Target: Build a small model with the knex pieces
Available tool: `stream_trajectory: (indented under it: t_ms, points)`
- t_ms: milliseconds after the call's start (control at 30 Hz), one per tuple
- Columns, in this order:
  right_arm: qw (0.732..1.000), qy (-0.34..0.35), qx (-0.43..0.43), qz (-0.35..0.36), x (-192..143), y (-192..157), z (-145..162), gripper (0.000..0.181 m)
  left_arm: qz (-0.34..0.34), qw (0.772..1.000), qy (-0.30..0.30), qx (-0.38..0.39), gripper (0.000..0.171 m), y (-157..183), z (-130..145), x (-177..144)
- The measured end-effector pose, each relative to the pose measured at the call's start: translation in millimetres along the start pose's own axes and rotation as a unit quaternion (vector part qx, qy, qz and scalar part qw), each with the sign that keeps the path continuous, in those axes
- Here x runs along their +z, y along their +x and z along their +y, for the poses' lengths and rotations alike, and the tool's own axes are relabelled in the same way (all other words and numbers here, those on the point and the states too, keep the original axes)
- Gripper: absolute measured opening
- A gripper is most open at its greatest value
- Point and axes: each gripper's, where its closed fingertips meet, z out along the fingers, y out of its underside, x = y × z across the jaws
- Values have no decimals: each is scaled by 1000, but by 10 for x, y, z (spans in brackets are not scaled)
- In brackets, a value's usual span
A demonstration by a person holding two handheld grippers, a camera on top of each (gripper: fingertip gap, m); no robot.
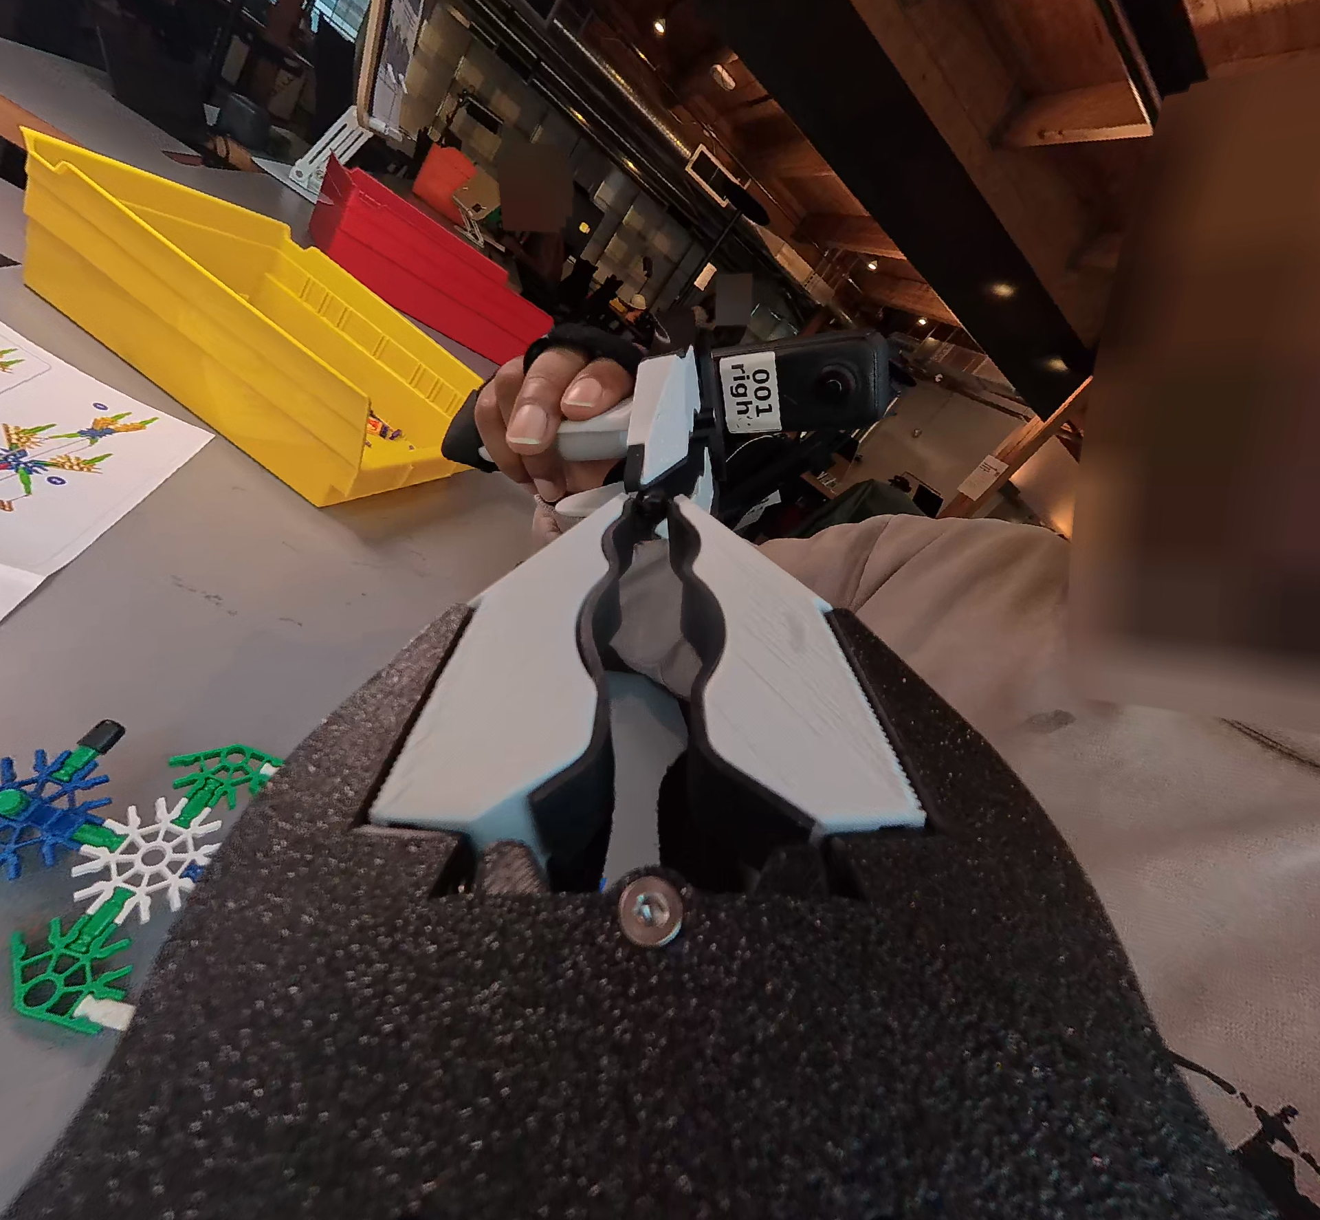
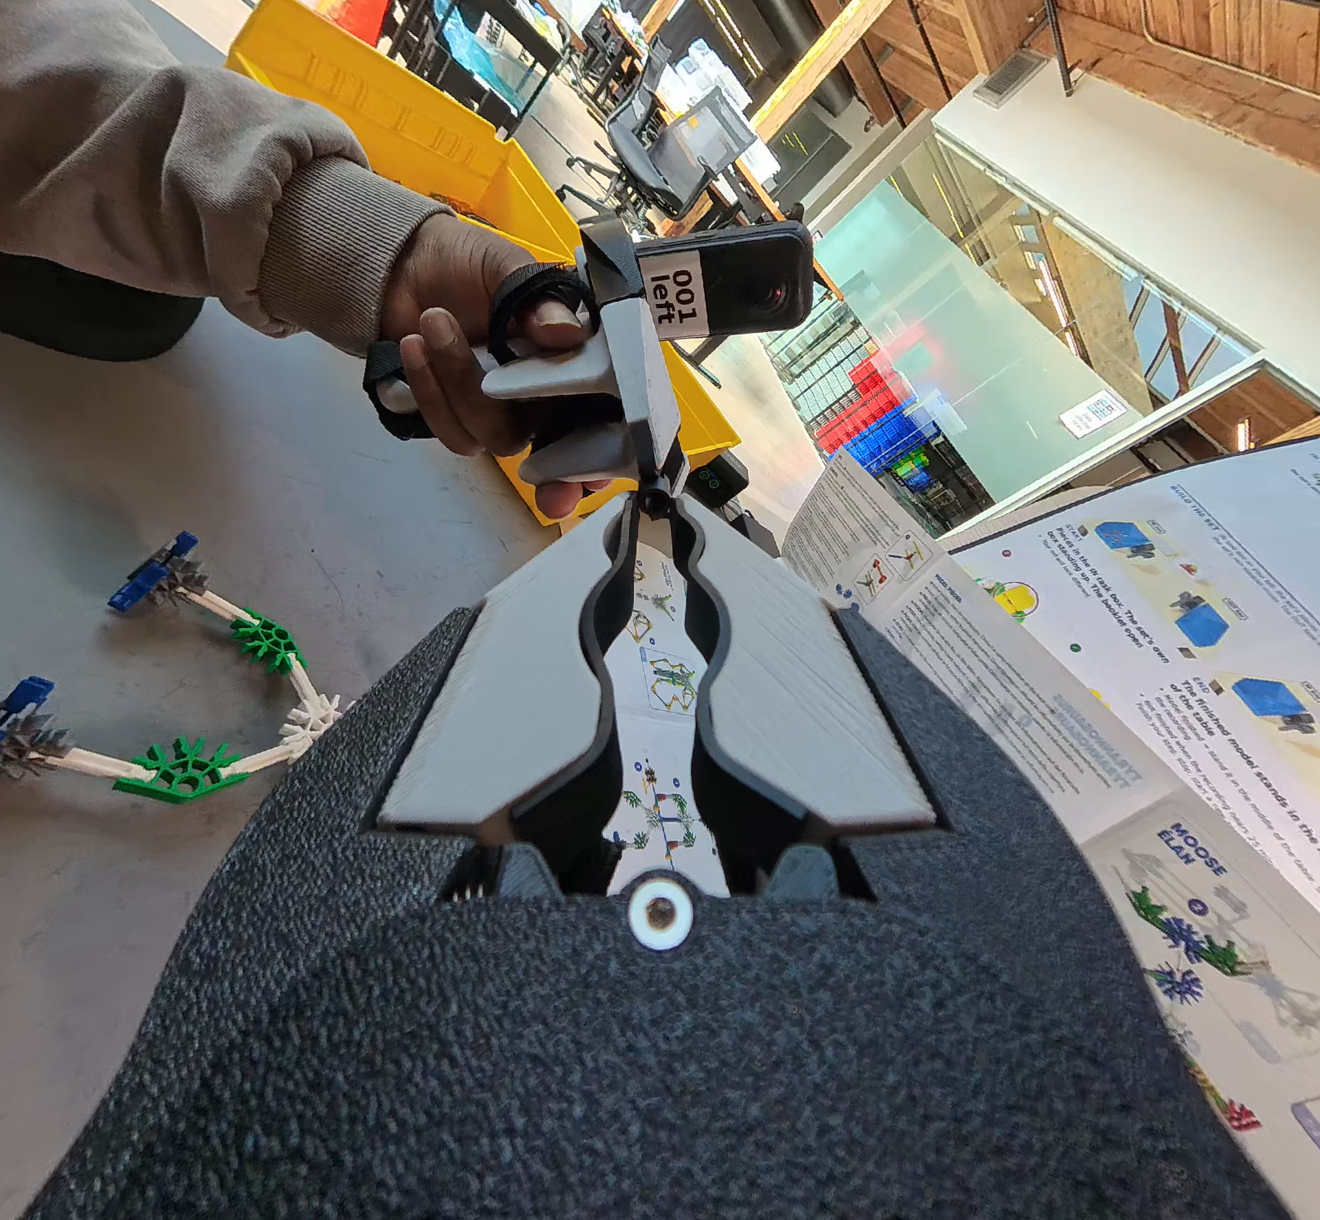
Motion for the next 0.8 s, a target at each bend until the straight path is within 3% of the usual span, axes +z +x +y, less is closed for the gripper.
stream_trajectory:
  t_ms: [100,200,300,400,533,800]
  points:
    - [1000,-6,11,2,20,9,51,7,-21,1000,-5,17,6,-50,-2,-11]
    - [997,-31,67,-1,67,44,263,10,-101,993,-18,59,6,-288,0,-64]
    - [981,-94,166,-31,104,18,746,23,-245,960,-87,108,6,-831,162,-283]
    - [955,-170,234,-66,139,-164,1307,22,-320,927,-158,119,6,-1264,406,-434]
    - [925,-236,282,-99,181,-432,1798,22,-355,900,-222,122,6,-1646,633,-492]
    - [916,-225,314,-106,305,-464,1899,22,-363,881,-267,140,6,-1867,753,-505]
